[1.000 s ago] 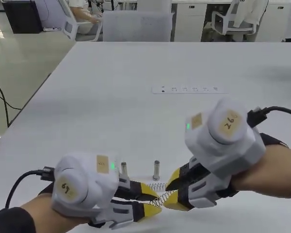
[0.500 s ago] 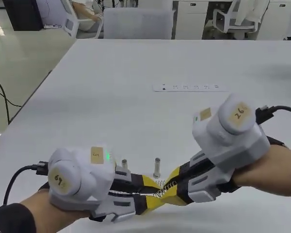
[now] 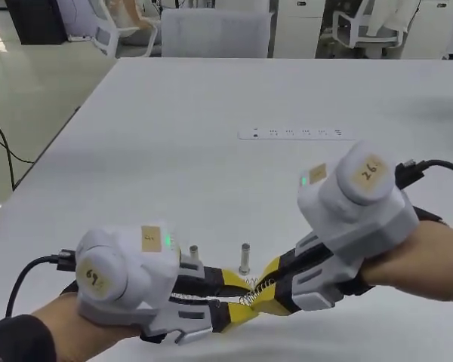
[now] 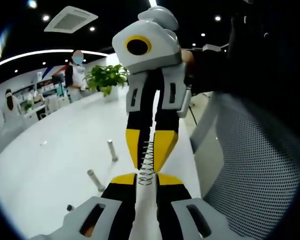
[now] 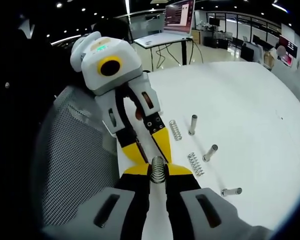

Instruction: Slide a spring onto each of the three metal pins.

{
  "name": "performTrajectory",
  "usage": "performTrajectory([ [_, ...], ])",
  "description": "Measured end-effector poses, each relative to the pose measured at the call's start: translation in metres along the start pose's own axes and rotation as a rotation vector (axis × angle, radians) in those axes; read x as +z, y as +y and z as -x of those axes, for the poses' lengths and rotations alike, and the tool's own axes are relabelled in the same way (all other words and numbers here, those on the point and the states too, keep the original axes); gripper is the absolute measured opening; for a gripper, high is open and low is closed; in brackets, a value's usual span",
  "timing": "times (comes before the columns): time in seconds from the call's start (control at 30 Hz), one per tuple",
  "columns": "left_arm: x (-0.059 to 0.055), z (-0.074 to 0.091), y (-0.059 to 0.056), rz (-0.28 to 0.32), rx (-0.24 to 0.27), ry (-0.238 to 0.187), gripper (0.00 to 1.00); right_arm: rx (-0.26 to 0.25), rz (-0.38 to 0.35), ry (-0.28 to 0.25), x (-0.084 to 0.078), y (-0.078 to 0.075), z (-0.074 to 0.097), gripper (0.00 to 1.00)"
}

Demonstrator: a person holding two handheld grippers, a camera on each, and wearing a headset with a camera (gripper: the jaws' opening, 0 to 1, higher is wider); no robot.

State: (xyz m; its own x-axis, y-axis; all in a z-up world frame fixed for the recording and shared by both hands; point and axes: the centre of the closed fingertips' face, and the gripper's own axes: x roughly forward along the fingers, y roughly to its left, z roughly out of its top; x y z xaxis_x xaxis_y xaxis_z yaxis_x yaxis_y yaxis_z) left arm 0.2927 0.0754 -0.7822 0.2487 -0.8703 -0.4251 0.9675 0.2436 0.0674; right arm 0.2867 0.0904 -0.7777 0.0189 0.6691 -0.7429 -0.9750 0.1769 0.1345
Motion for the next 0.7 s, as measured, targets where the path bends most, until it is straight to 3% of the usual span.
performTrajectory([
  [0.27, -0.008, 0.004, 0.0, 0.008, -0.007, 0.023, 0.15, -0.028, 0.018, 0.061, -0.01, -0.008, 0.005, 0.08],
  [0.7, -0.021, 0.029, 0.007, 0.06, 0.029, 0.029, 0.22, -0.074, 0.035, 0.144, -0.028, -0.026, 0.019, 0.08],
])
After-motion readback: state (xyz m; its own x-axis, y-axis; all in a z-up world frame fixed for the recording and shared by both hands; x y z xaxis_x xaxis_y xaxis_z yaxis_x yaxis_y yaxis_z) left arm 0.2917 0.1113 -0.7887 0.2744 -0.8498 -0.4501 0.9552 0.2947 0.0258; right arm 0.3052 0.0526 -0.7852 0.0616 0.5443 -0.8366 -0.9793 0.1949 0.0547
